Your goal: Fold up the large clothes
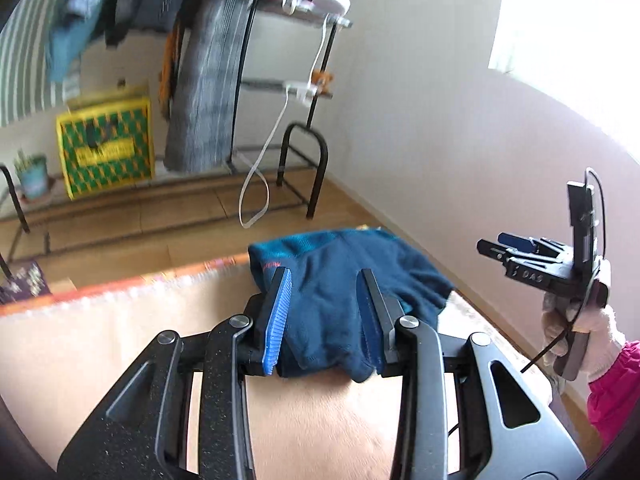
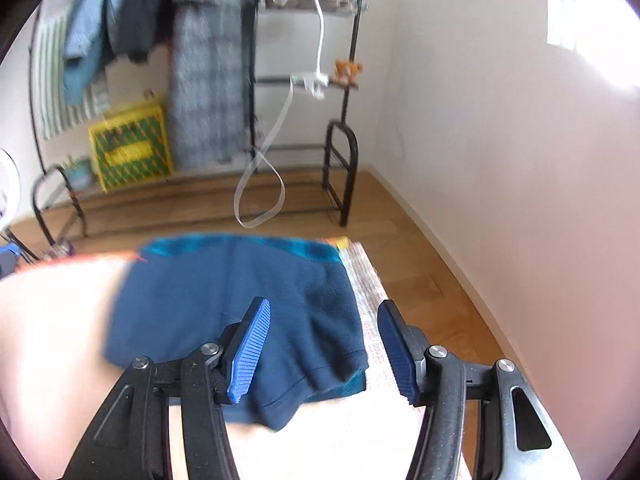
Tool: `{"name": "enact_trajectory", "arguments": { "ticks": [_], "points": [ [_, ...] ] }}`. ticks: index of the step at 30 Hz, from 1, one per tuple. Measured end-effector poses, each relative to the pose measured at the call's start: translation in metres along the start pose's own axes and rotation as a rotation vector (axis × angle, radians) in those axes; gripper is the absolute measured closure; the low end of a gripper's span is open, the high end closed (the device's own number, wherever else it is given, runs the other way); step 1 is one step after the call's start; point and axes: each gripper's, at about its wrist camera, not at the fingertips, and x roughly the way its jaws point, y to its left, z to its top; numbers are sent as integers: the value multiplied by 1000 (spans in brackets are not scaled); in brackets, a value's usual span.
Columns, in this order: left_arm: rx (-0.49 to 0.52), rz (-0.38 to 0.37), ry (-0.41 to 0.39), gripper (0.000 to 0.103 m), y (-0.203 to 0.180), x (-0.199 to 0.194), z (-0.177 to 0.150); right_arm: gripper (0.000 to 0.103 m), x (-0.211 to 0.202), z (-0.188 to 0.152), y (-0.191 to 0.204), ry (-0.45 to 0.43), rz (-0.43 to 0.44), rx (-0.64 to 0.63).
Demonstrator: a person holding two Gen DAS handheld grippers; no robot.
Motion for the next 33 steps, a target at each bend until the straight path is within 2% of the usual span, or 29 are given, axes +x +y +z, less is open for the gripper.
{"name": "enact_trajectory", "arguments": {
  "ticks": [8,15,18,24,29,33],
  "points": [
    [119,26,-119,68,-48,-117,4,46,-152,-2,15,-169,72,-6],
    [173,42,-192,68,-86,-222,-11,45,-267,-31,30,-236,83,-48],
    [172,28,-208,68,-99,-263,-25,45,-313,-45,34,-263,97,-53],
    [198,12,-269,68,-125,-348,-42,45,-392,-65,35,-324,99,-80],
    [226,10,-306,68,-142,-395,-52,44,-447,-77,29,-371,82,-80],
    [197,10,-293,68,-145,-415,-76,44,-476,-95,28,-380,83,-62]
  ]
}}
